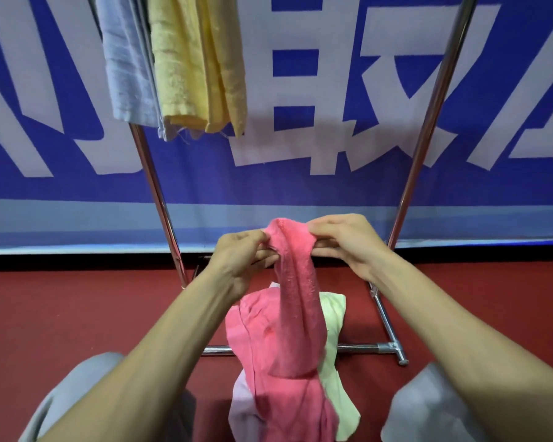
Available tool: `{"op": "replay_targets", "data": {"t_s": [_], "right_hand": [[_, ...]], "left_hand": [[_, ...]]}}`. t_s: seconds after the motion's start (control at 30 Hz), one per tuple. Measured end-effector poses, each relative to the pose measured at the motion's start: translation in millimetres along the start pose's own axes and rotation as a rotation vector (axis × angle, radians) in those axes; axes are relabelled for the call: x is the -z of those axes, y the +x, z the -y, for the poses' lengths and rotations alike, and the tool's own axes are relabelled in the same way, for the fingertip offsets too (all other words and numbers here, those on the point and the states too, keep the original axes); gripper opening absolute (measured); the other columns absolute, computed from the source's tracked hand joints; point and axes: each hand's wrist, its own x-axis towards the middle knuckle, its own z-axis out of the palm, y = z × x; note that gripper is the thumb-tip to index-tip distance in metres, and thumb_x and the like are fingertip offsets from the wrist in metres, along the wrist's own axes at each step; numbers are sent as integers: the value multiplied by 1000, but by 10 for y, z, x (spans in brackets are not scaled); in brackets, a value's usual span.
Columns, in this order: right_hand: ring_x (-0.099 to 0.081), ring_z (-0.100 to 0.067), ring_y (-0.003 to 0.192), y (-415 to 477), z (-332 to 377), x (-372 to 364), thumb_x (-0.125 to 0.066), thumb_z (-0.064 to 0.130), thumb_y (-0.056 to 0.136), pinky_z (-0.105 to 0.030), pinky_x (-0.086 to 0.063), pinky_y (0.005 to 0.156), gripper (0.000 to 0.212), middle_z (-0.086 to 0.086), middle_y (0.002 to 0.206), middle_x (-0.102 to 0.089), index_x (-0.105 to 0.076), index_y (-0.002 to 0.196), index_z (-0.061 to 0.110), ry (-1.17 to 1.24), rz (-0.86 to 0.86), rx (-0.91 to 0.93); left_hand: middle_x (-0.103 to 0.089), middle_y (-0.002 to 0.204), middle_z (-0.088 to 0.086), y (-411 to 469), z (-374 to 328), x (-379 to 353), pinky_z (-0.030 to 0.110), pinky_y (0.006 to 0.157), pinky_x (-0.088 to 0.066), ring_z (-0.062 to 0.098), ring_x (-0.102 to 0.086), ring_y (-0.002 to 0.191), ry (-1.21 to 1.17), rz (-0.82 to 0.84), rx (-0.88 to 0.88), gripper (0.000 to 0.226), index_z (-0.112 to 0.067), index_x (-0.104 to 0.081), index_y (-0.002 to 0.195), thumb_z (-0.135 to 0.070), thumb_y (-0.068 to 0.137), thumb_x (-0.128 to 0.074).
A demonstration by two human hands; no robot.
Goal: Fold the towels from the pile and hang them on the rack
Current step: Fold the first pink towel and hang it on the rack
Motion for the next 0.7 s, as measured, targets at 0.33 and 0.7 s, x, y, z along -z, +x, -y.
{"op": "replay_targets", "data": {"t_s": [0.33, 0.7], "right_hand": [[-66, -21, 78, -78, -66, -223, -67, 8, 85, -30, -59, 79, 17, -18, 86, -69, -71, 96, -5, 36, 55, 29], [-69, -19, 82, -165, -91, -275, -63, 8, 90, -26, -59, 77, 17, -20, 95, -73, -71, 102, -1, -26, 72, 135]], "left_hand": [[-58, 62, 6, -60, 56, 24, 20, 55, -48, 12, -49, 51, 43, 65, -91, 9, -2, -68, 81, 0, 87, -62], [-68, 72, 7, -78, 101, -32, 21, 58, -48, 11, -60, 56, 77, -62, -198, 23, -1, -70, 94, -1, 72, -78]]}}
